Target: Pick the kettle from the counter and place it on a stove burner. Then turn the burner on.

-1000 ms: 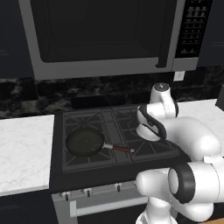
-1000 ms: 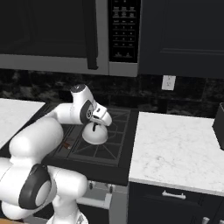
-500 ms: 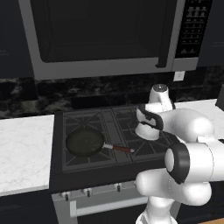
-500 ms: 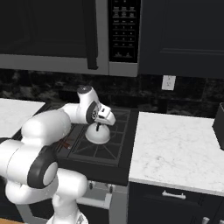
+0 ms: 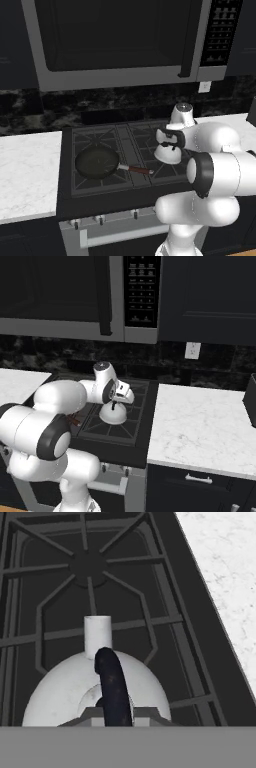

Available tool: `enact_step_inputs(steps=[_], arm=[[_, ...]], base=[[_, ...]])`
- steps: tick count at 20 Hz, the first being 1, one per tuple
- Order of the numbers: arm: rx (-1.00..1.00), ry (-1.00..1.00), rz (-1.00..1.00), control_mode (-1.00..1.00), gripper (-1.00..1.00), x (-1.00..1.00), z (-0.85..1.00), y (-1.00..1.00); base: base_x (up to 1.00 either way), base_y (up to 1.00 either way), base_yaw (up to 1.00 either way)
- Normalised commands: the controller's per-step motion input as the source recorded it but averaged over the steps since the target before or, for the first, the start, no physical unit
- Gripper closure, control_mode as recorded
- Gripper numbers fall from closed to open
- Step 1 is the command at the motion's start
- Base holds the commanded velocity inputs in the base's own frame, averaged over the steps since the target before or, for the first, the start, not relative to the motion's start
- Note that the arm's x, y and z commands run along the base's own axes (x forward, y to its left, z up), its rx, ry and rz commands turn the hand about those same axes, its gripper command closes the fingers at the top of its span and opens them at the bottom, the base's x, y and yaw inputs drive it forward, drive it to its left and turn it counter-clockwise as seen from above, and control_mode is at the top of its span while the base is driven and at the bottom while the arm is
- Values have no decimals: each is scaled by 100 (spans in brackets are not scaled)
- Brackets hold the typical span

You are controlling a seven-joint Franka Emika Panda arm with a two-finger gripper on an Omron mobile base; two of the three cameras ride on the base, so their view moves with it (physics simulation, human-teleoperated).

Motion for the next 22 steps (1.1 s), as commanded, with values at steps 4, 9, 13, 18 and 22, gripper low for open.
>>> enact_step_inputs(steps=[4, 9, 13, 18, 22], arm=[[0, 0, 8, -100, 100, 5, -22, -4], [-1, 0, 7, -100, 100, 6, -21, 0], [-3, 0, 6, -100, -100, 0, -28, 0], [-2, 0, 4, -100, -100, 0, -19, 0], [-1, 0, 1, -100, -100, 0, -7, 6]], base=[[0, 0, 0], [0, 0, 0], [0, 0, 0], [0, 0, 0], [0, 0, 0]])
